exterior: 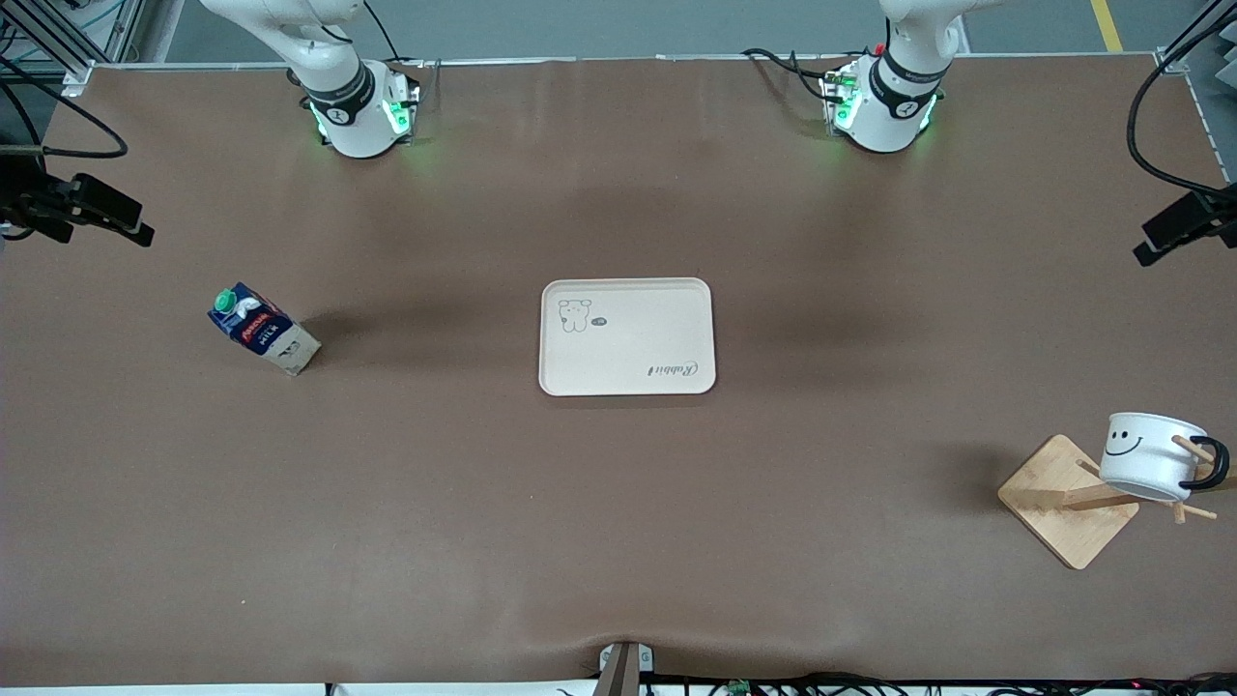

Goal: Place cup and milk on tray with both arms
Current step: 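Move the right gripper toward the milk carton while the left gripper approaches the mug, then grasp the blue milk carton with the right gripper while the left gripper grasps the mug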

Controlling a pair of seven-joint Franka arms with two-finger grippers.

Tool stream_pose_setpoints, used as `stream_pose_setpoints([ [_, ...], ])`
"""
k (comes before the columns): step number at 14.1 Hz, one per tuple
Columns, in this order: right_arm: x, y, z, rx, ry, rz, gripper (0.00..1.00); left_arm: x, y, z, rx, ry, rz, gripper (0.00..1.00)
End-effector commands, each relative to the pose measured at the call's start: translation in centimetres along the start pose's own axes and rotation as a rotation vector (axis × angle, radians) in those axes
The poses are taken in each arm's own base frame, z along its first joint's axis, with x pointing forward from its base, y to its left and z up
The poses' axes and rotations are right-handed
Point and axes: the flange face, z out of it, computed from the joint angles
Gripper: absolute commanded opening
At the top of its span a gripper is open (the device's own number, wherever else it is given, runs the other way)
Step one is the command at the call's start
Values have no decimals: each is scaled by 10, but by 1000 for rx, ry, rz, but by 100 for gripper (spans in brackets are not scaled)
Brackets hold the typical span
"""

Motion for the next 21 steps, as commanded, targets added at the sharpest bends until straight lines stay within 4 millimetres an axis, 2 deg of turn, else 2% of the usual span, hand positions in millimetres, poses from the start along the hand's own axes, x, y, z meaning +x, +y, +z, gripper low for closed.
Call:
stream_pose_setpoints([
  [1, 8, 8, -1, 1, 0, 6, 100, -22, -4, 14, -19, 95, -113, 100],
  [4, 13, 15, 5, -2, -8, 19, 100, -30, -12, 39, -27, 174, -165, 100],
  [6, 13, 19, 6, -5, -11, 27, 100, -27, -36, 59, -59, 212, -229, 100],
  [10, 21, 38, 18, 5, -31, 61, 100, -33, -53, 112, -103, 291, -292, 100],
  [13, 22, 40, 17, 2, -19, 63, 100, -33, -57, 134, -138, 357, -330, 100],
  [16, 26, 43, 24, -5, -33, 58, 100, -19, -61, 158, -144, 412, -326, 100],
  [17, 30, 44, 34, -2, -52, 63, 100, -14, -62, 169, -146, 432, -325, 100],
  [19, 56, 49, 98, 20, -191, 76, 100, -1, -60, 191, -156, 474, -325, 100],
  [20, 56, 62, 100, 27, -201, 100, 100, 4, -56, 203, -163, 494, -320, 100],
  [21, 56, 58, 98, 28, -201, 102, 100, 7, -54, 216, -169, 515, -322, 100],
])
